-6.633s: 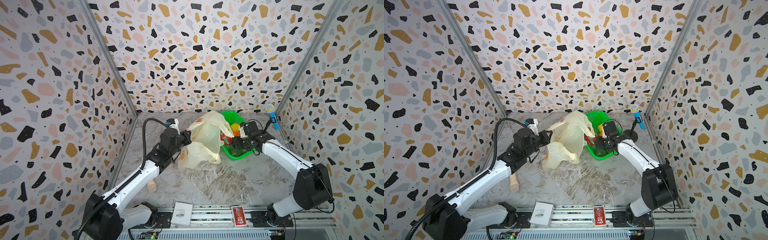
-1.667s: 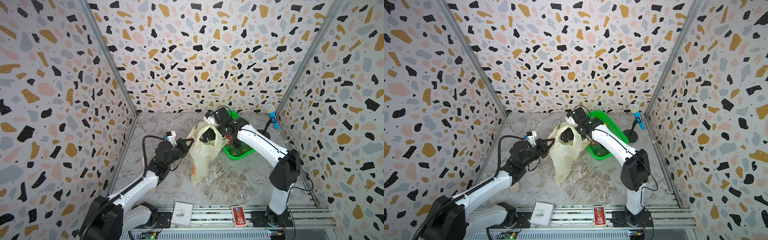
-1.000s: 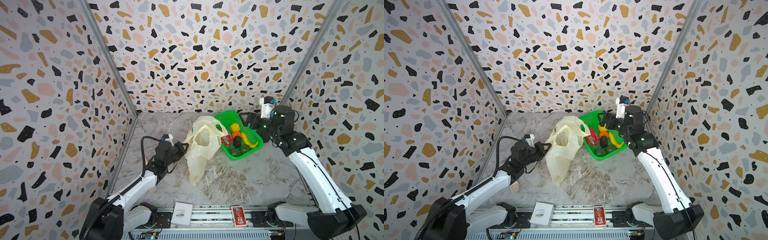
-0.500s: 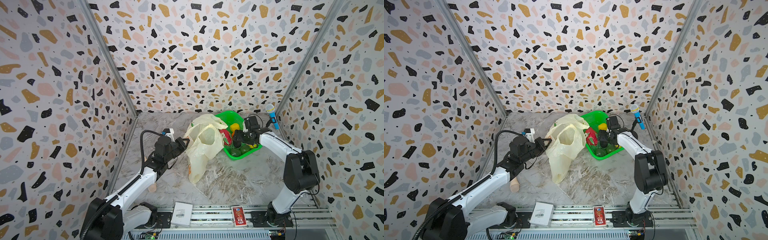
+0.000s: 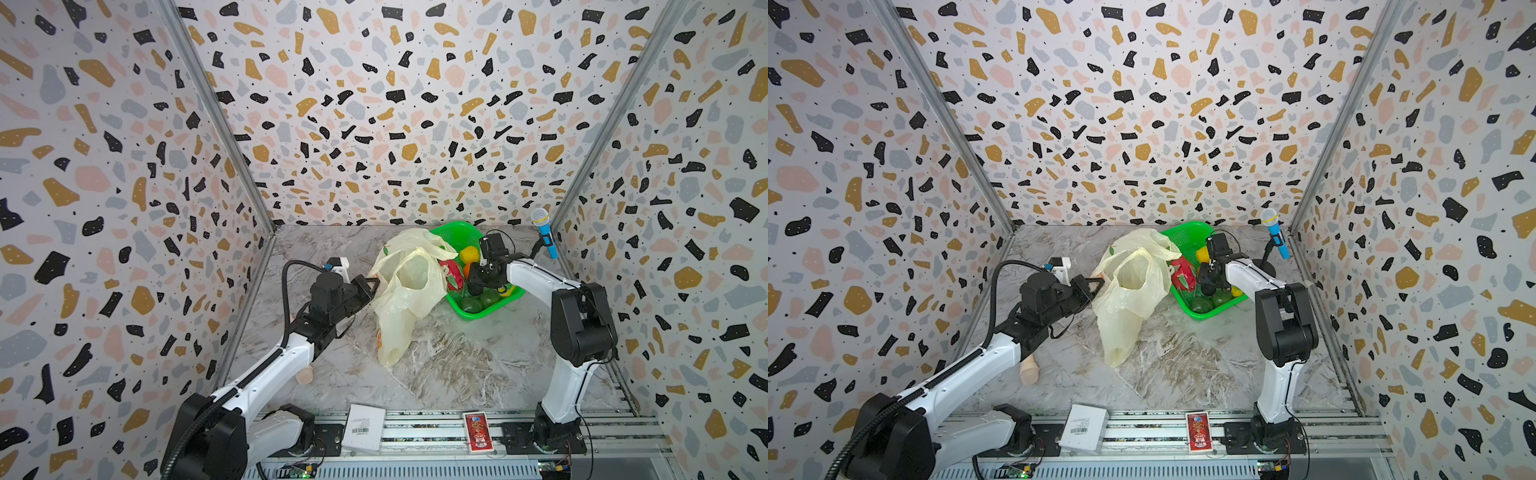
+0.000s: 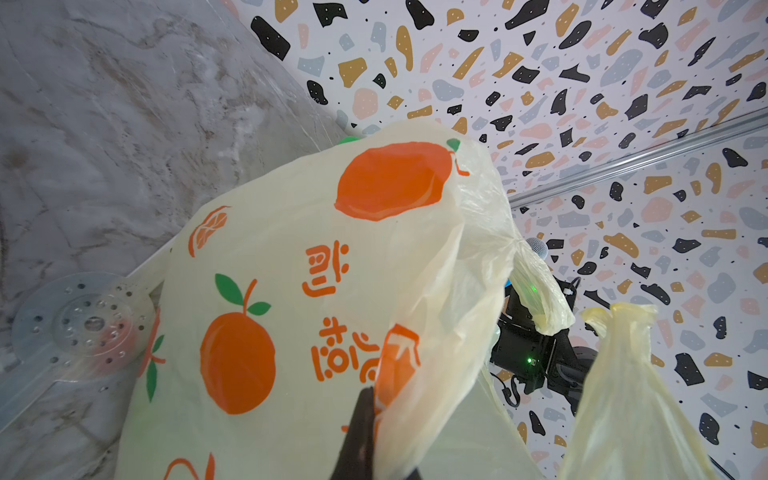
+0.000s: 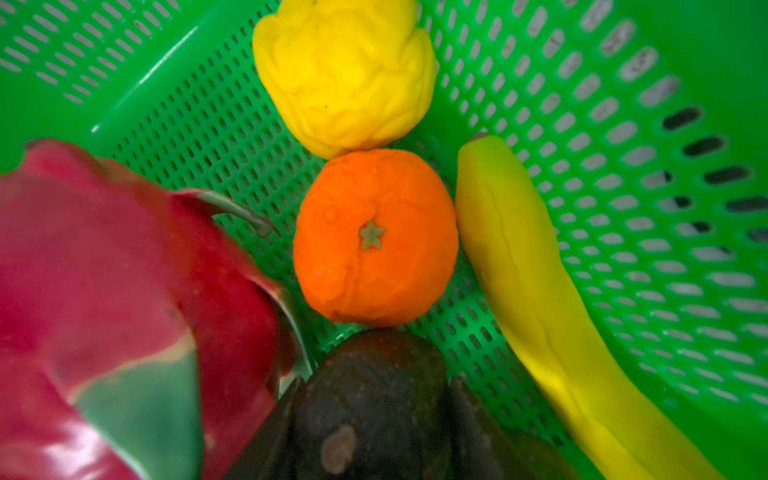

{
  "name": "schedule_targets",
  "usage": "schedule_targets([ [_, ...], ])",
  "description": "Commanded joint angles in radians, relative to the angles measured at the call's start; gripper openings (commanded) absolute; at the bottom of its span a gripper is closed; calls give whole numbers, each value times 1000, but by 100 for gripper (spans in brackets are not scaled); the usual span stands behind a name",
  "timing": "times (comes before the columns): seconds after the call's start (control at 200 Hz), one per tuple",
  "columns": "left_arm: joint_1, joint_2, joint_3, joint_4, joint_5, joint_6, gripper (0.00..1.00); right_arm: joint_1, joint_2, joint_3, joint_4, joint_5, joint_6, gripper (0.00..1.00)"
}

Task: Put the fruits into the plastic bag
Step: 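Carry the avocado with the right gripper into the bag opening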

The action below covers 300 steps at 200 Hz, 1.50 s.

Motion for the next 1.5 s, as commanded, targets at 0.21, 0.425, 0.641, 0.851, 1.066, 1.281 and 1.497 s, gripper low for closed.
schedule_targets([
  [0.21,5,1,41,-29,-2,29,0,-23,-241,-80,25,-28,-14,20],
  [0.425,5,0,61,-54,7,56,0,-11,-557,-65,38,-33,-57,20],
  [0.641,3,2,70,-56,15,69,0,120,-596,136,123,-282,-71,19],
  [0.851,4,1,81,-62,14,69,0,401,-430,302,172,-391,-97,20],
  [1.066,5,-1,87,-63,12,67,0,523,-243,461,54,-310,-163,22],
  [1.281,5,-3,82,-60,-4,58,0,546,-183,484,-134,-218,-190,22],
  [1.497,4,6,81,-55,-7,55,0,551,-231,352,-117,-200,-157,24],
])
